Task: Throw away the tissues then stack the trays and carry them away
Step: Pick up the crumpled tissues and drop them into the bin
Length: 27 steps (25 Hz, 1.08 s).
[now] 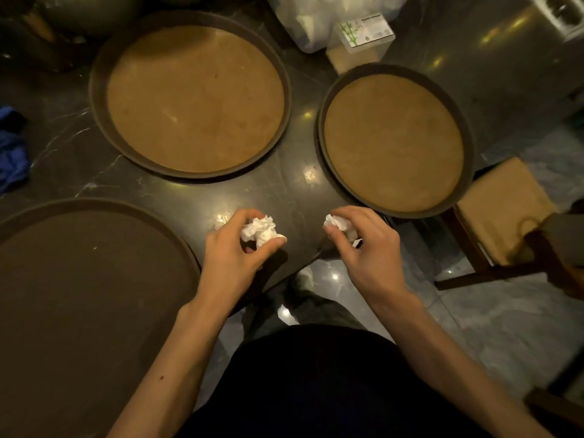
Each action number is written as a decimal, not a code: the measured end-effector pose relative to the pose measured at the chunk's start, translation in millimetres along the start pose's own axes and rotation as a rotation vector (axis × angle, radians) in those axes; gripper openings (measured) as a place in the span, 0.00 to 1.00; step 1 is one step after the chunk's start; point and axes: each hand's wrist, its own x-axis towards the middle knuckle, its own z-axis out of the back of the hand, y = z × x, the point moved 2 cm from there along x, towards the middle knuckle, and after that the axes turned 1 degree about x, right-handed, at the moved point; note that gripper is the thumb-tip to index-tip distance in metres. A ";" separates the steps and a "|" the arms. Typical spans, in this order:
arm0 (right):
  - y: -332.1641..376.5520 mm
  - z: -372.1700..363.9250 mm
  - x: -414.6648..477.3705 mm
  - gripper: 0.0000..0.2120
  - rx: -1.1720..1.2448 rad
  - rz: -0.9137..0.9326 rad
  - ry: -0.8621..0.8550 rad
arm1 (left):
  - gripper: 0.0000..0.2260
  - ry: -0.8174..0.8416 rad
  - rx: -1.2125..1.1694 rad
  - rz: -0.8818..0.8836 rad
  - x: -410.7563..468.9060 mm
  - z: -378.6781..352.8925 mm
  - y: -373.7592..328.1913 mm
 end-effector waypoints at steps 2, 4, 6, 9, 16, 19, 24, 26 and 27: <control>-6.3 11.6 -9.1 0.08 0.028 -0.031 -0.031 | 0.16 0.021 -0.005 -0.009 -5.0 -7.7 -10.8; -15.1 25.1 -18.3 0.09 0.051 -0.040 -0.059 | 0.17 0.059 0.008 -0.002 -11.1 -18.3 -19.9; -27.0 41.5 -28.4 0.09 0.064 -0.029 -0.098 | 0.18 0.097 0.078 -0.037 -18.9 -33.0 -29.9; -53.3 72.4 -48.0 0.12 0.032 -0.005 -0.160 | 0.19 0.125 0.177 -0.125 -33.1 -66.0 -51.4; -157.8 177.0 -133.5 0.14 0.065 -0.088 -0.315 | 0.19 0.260 0.218 -0.241 -93.2 -207.6 -120.4; -203.5 219.2 -172.4 0.14 0.073 -0.162 -0.371 | 0.19 0.325 0.268 -0.315 -123.4 -269.4 -145.3; -252.8 272.4 -216.0 0.12 0.074 -0.249 -0.469 | 0.17 0.451 0.266 -0.427 -153.2 -342.6 -184.1; -265.0 283.3 -222.7 0.12 0.092 -0.281 -0.482 | 0.17 0.466 0.281 -0.448 -154.5 -360.6 -194.3; -270.2 286.8 -224.5 0.12 0.094 -0.297 -0.487 | 0.17 0.475 0.291 -0.453 -153.3 -368.1 -197.8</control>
